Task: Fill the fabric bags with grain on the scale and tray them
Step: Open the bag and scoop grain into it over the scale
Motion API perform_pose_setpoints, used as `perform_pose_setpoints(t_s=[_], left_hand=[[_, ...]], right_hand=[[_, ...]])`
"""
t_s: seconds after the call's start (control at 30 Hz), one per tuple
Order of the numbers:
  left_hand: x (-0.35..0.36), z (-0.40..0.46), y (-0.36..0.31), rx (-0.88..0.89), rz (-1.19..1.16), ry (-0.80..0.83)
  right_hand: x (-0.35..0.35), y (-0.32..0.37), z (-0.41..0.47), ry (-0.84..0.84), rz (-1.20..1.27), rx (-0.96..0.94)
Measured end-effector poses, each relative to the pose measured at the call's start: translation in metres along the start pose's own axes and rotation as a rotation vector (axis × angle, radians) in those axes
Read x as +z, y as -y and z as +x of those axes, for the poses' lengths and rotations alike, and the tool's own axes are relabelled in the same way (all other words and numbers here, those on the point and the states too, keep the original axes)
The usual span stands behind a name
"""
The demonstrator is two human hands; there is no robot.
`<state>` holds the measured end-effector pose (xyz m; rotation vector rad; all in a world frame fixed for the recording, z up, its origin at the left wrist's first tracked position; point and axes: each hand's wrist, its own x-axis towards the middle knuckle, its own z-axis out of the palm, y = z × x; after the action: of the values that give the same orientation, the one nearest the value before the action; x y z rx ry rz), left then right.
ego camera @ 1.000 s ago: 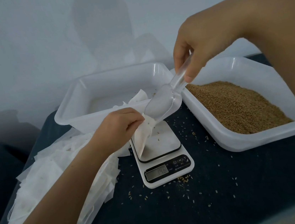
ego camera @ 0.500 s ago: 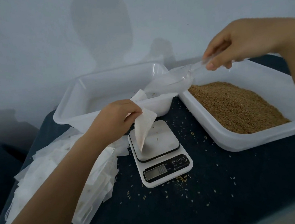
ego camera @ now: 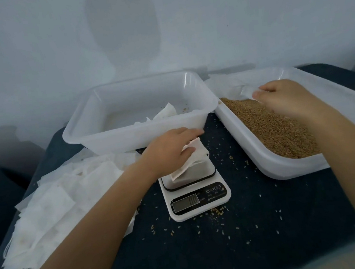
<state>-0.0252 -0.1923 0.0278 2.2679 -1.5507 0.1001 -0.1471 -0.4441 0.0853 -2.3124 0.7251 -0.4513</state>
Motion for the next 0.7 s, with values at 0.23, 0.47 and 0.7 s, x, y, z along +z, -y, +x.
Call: perform_pose_setpoints(t_s=[0.23, 0.47, 0.7], left_hand=[[0.003, -0.027, 0.003, -0.124, -0.122, -0.208], [0.012, -0.050, 0.009, -0.201, -0.128, -0.228], [0.014, -0.052, 0.007, -0.216, -0.124, -0.209]], right_hand=[[0.021, -0.017, -0.004, 0.038, -0.119, 0.062], [0.026, -0.022, -0.005, 0.065, -0.220, 0.088], [0.026, -0.027, -0.007, 0.065, -0.272, 0.120]])
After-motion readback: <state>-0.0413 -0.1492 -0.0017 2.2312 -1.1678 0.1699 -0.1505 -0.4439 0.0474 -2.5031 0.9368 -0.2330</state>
